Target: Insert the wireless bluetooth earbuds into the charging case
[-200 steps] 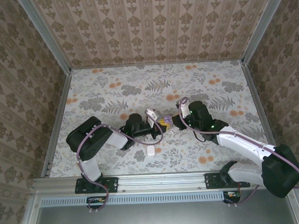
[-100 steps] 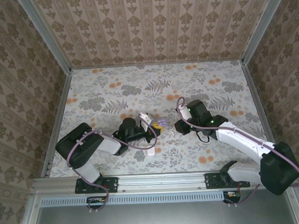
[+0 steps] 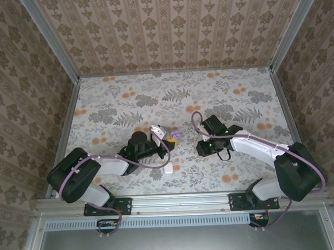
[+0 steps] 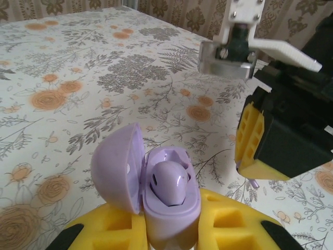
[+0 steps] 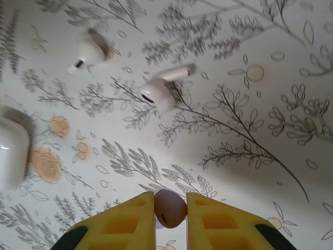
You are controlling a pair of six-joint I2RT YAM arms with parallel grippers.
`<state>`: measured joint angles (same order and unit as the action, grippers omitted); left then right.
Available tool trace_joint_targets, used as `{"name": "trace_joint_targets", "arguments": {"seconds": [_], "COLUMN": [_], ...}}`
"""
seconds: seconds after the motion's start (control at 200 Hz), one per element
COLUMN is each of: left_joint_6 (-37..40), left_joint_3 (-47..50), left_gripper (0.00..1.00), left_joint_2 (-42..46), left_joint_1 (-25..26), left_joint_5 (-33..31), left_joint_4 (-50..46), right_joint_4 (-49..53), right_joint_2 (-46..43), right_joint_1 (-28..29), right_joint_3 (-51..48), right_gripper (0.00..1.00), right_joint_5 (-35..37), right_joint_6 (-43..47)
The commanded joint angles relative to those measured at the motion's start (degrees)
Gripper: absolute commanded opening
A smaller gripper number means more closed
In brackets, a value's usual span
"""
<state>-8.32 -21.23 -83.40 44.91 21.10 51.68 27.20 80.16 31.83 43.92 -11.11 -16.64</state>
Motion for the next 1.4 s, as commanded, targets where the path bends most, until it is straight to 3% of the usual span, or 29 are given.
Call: {"name": "trace_joint_targets", "arguments": {"seconds": [0.0, 0.44, 0.545, 0.725, 1.12, 1.395], "left_joint_6": [2.24, 3.08, 3.04, 3.65, 3.99, 4.53], "left_joint_3": [0.5, 0.62, 0.68, 0.7, 1.24, 1.81], "left_gripper": [0.07, 0.08, 0.08, 0.07, 0.08, 0.08], "left_joint_2": [1.89, 3.05, 3.36, 4.42, 6.51, 8.18], "left_joint_1": [-0.48, -0.61, -0.65, -0.61, -0.61, -0.76], "left_joint_5": [-1.15, -1.22, -1.15, -1.41, -1.84, -2.56], "left_joint_4": [-2.99, -5.0, -5.37, -6.32, -8.02, -9.74], "right_joint_4": [3.17, 13.23, 13.62, 15.38, 34.81, 31.94], "right_joint_2": [2.46, 8.98, 9.9, 7.79, 6.13, 13.91], "right_joint_1": [0.5, 3.12, 3.41, 3.41, 3.48, 3.67], "right_joint_3": [-0.27, 4.72, 5.19, 7.29, 18.8, 18.85], "right_gripper": [0.18, 0.19, 0.24, 0.34, 0.35, 0.35], "right_joint_5": [1.62, 1.76, 2.1, 2.48, 4.29, 2.64], "right_joint_6": [-2.34, 1.65, 1.37, -1.59, -16.33, -15.85]}}
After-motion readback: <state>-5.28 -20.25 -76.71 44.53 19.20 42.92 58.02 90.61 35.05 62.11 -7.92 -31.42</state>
